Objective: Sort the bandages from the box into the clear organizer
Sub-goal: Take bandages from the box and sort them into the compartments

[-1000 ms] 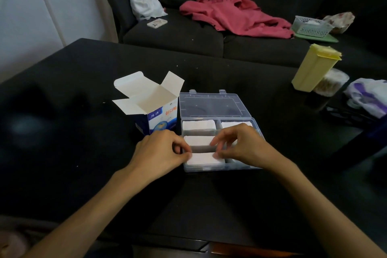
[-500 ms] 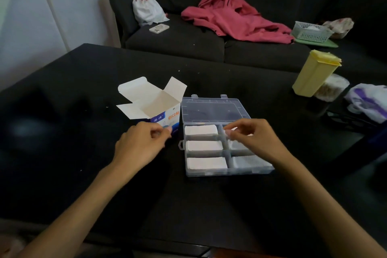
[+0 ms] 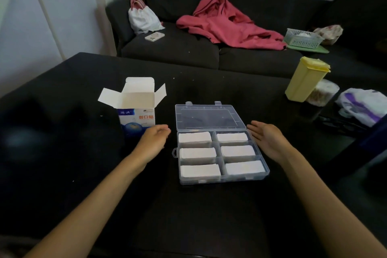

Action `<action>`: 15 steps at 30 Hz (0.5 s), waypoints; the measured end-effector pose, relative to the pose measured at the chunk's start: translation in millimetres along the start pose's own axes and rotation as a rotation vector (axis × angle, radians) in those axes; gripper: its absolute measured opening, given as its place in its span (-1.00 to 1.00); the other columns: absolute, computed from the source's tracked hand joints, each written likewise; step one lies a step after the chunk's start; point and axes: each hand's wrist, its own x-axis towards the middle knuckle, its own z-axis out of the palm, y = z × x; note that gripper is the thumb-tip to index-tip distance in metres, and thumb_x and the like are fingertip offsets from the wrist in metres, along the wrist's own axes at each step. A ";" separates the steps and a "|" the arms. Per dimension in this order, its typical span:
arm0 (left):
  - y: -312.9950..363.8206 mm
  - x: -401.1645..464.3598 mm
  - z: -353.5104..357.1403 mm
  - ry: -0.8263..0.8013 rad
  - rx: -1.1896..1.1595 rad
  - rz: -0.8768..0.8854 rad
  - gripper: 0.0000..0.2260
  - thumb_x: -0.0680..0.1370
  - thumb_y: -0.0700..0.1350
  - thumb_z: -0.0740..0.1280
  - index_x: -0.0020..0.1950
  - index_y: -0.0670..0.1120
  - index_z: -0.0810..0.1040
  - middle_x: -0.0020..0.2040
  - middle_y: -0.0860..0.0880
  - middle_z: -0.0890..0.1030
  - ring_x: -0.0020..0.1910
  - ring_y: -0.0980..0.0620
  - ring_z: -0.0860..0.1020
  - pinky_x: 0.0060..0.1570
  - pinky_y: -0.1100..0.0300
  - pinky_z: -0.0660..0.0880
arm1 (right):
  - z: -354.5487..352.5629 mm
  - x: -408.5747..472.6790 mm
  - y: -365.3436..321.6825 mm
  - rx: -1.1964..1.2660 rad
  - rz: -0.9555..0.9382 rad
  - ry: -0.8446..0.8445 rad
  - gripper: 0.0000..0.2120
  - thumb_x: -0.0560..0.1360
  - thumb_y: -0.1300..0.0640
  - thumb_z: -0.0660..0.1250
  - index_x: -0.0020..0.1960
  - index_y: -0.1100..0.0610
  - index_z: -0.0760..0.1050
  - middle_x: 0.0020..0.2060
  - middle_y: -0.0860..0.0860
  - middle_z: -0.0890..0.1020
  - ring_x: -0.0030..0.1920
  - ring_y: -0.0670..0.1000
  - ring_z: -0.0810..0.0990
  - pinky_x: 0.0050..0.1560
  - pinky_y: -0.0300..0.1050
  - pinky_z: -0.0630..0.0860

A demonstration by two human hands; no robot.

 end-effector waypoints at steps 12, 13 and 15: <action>14.3 29.8 15.2 -0.063 -0.545 -0.235 -0.89 0.57 -0.24 0.26 0.09 -0.15 0.49 -0.04 -0.06 0.59 0.00 0.02 0.55 0.06 0.13 0.45 | -6.8 21.9 10.4 0.161 0.067 -0.190 -0.66 0.57 0.15 0.22 0.32 0.19 0.39 0.11 0.12 0.61 0.13 0.06 0.58 0.20 0.00 0.48; 13.4 32.3 16.1 -0.069 -0.513 -0.227 -0.91 0.56 -0.25 0.26 0.05 -0.15 0.50 -0.06 -0.06 0.59 0.01 0.02 0.54 0.07 0.13 0.45 | -6.2 21.9 11.5 0.129 0.056 -0.210 -0.69 0.56 0.14 0.24 0.29 0.17 0.44 0.10 0.12 0.62 0.11 0.07 0.59 0.16 0.00 0.50; 14.3 33.3 17.7 -0.078 -0.445 -0.208 -0.89 0.57 -0.27 0.25 -0.09 -0.09 0.51 -0.09 -0.04 0.58 0.02 0.02 0.52 0.10 0.14 0.44 | -4.7 24.0 13.3 0.103 0.033 -0.196 -0.75 0.55 0.15 0.27 0.22 0.12 0.49 0.09 0.09 0.63 0.10 0.08 0.60 0.16 0.02 0.51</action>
